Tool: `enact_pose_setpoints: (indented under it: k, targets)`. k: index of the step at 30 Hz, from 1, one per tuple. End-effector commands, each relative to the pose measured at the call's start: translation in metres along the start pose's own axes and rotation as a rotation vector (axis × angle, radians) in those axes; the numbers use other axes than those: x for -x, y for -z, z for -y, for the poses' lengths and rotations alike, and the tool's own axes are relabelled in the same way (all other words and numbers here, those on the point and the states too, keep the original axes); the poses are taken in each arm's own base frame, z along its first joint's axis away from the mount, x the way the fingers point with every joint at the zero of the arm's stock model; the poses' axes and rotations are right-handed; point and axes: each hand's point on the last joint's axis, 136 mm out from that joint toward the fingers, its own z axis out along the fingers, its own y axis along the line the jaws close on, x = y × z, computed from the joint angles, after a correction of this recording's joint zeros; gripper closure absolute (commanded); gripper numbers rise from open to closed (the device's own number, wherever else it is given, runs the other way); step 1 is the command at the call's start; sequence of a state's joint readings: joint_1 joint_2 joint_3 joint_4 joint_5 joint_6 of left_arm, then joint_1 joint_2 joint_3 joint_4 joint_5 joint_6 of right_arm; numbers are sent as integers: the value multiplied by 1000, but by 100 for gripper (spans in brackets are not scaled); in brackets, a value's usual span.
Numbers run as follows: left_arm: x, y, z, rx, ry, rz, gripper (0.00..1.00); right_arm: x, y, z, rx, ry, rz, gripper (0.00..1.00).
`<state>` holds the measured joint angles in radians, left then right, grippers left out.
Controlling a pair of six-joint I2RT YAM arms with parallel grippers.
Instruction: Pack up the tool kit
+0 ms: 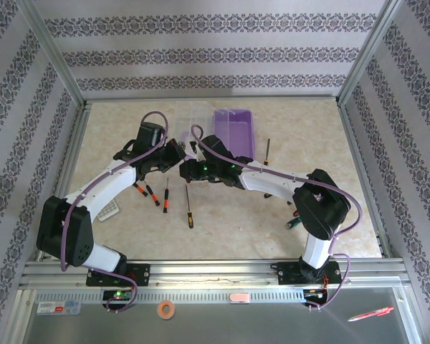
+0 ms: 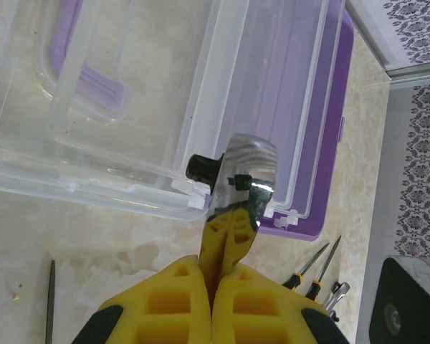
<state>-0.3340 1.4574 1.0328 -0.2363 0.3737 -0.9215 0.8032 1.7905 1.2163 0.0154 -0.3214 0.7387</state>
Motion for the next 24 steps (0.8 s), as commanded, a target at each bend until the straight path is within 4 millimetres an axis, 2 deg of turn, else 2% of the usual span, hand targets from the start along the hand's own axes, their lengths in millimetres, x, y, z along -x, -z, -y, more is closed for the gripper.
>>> enact_pose_setpoints:
  k: [1, 5, 7, 10, 18, 22, 24]
  targets:
    - [5, 12, 26, -94, -27, 33, 85, 7, 4, -14, 20, 26, 42, 88]
    - [15, 23, 31, -106, -39, 61, 42, 10, 15, -16, 9, 38, 67, 88]
    - [23, 31, 31, -116, -44, 85, 33, 10, 19, -18, 5, 48, 64, 89]
    - [29, 39, 17, -98, -26, 109, 20, 8, 22, -15, -10, 47, 60, 90]
    - [32, 67, -13, -203, 27, 183, 11, 9, 36, 2, -84, 55, 62, 90]
    - [19, 76, -31, -216, 37, 203, 9, 29, 56, 14, -132, 67, 82, 90]
    - [9, 79, -40, -213, 44, 202, 8, 47, 73, 29, -180, 67, 102, 90]
